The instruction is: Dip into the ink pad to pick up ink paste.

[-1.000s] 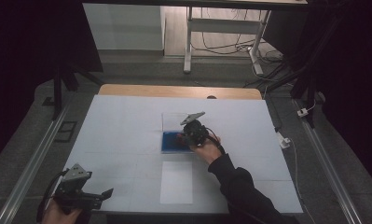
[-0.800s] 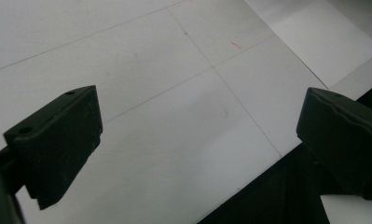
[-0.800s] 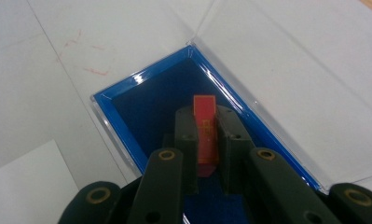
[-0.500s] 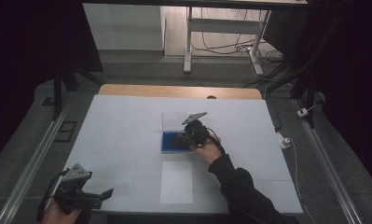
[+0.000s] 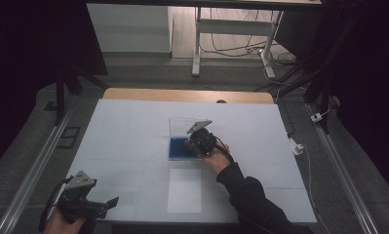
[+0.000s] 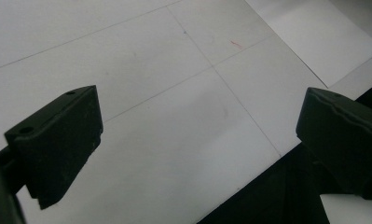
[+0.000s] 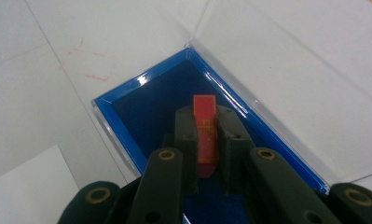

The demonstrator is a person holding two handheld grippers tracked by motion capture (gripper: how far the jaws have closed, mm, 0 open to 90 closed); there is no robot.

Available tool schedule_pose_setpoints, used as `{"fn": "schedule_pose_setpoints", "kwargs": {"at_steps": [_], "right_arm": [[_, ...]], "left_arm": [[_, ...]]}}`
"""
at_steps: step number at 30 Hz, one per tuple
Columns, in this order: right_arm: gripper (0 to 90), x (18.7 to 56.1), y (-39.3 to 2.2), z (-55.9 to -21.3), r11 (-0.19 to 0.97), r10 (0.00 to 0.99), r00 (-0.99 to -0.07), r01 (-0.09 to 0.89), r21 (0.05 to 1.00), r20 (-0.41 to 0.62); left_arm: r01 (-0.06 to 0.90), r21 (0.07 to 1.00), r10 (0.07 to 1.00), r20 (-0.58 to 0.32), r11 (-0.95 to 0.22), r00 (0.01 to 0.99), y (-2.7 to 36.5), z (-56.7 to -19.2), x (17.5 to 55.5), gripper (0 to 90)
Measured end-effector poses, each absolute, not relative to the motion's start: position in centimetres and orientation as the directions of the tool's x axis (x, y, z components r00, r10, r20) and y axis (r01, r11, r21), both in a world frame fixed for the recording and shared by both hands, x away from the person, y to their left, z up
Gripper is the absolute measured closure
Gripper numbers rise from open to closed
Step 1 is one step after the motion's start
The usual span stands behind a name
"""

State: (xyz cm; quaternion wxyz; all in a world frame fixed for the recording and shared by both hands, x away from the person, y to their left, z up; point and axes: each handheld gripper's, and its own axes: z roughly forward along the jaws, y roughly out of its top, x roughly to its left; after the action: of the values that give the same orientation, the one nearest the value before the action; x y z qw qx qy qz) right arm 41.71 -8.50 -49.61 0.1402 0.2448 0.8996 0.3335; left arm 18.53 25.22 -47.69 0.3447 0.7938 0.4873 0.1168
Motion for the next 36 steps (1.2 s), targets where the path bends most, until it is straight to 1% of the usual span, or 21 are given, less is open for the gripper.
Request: {"fn": "schedule_pose_setpoints", "kwargs": {"at_steps": [10, 23, 30, 36], "right_arm": [[80.3, 42.2, -9.2, -49.7, 0.623, 0.542, -0.84, 0.376, 0.686, -0.032], [79.9, 42.2, -9.2, -49.3, 0.623, 0.542, -0.839, 0.373, 0.687, -0.036], [79.9, 42.3, -9.8, -48.2, 0.588, 0.552, -0.833, 0.367, 0.721, -0.026], [79.9, 42.2, -9.9, -47.4, 0.588, 0.54, -0.841, 0.36, 0.724, -0.021]], "left_arm": [[0.694, 0.664, 0.853, -0.161, -0.279, 0.497, 25.4, -47.7, 18.6, 0.9], [0.692, 0.666, 0.851, -0.164, -0.277, 0.499, 25.4, -47.7, 18.5, 0.9], [0.691, 0.667, 0.85, -0.164, -0.278, 0.5, 25.4, -47.7, 18.5, 0.9], [0.692, 0.667, 0.85, -0.165, -0.277, 0.5, 25.4, -47.7, 18.5, 0.9]]}}
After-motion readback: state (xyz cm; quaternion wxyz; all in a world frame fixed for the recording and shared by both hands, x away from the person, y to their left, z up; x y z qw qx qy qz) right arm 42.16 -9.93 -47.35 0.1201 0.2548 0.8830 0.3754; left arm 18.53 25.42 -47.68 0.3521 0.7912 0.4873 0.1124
